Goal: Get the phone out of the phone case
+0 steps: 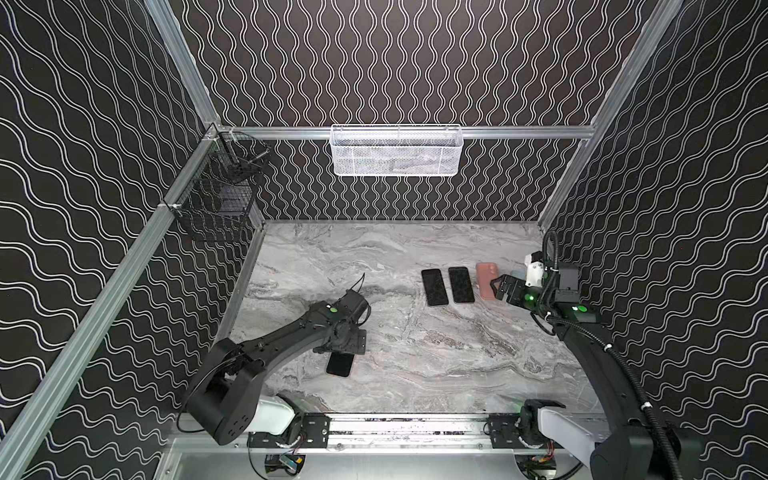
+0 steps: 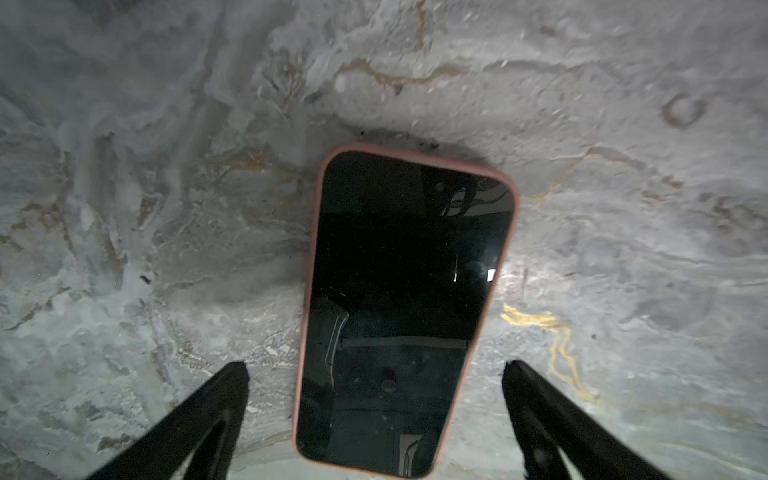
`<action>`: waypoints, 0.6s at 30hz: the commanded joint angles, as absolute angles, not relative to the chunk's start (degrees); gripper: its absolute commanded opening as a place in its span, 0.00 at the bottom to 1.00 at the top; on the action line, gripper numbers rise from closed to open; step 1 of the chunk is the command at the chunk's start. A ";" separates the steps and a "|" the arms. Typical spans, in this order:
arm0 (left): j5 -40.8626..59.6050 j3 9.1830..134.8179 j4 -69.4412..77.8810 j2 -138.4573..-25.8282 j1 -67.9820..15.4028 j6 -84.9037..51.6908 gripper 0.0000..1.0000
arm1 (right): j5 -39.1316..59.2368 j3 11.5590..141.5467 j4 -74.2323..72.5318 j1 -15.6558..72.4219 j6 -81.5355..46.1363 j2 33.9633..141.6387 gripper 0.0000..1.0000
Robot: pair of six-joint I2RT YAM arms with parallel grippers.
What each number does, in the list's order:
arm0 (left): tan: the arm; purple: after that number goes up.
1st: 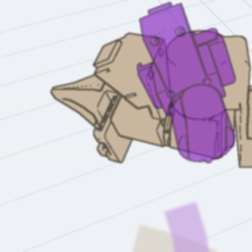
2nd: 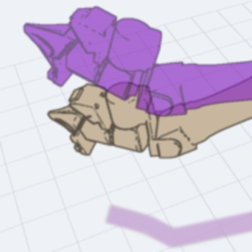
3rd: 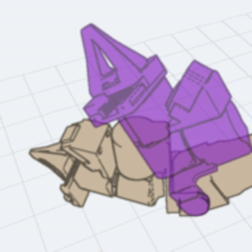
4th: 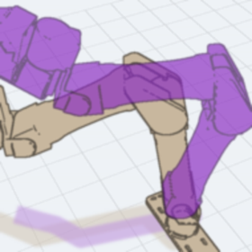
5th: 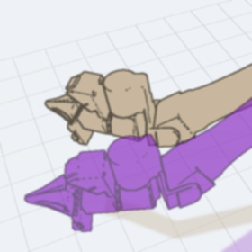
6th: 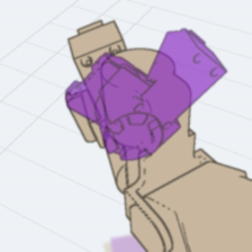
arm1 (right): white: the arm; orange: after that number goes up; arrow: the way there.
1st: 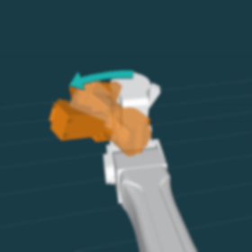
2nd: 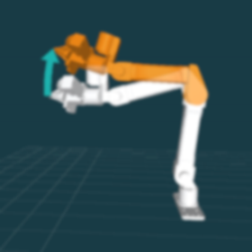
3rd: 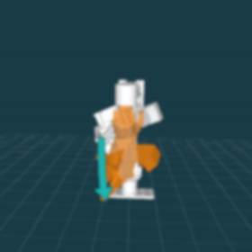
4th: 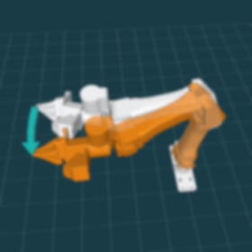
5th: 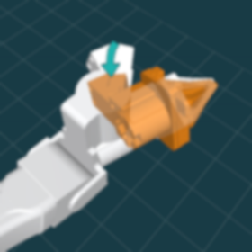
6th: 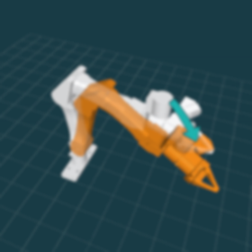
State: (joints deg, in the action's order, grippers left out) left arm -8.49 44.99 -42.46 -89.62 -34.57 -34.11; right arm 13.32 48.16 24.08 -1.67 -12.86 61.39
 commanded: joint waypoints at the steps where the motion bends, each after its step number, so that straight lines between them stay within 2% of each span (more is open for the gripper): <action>1: -7.56 44.14 -40.02 -91.27 -33.71 -32.32 0.99 | 13.12 48.25 24.95 -1.67 -12.83 61.30 0.99; 11: -0.51 43.08 -34.46 -94.92 -33.58 -30.40 0.99 | 13.11 48.77 24.69 -1.67 -12.74 62.53 0.99; 15: -0.64 43.15 -34.16 -94.92 -33.61 -30.58 0.99 | 12.92 48.45 24.35 -1.67 -12.93 62.58 0.99; 18: 0.67 42.94 -33.02 -94.92 -33.66 -31.08 0.94 | 13.19 48.33 24.12 -1.68 -12.92 62.91 0.99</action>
State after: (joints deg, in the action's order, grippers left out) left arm -3.09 43.35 -37.34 -94.39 -33.71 -31.22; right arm 13.08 48.34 24.14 -1.67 -12.86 62.63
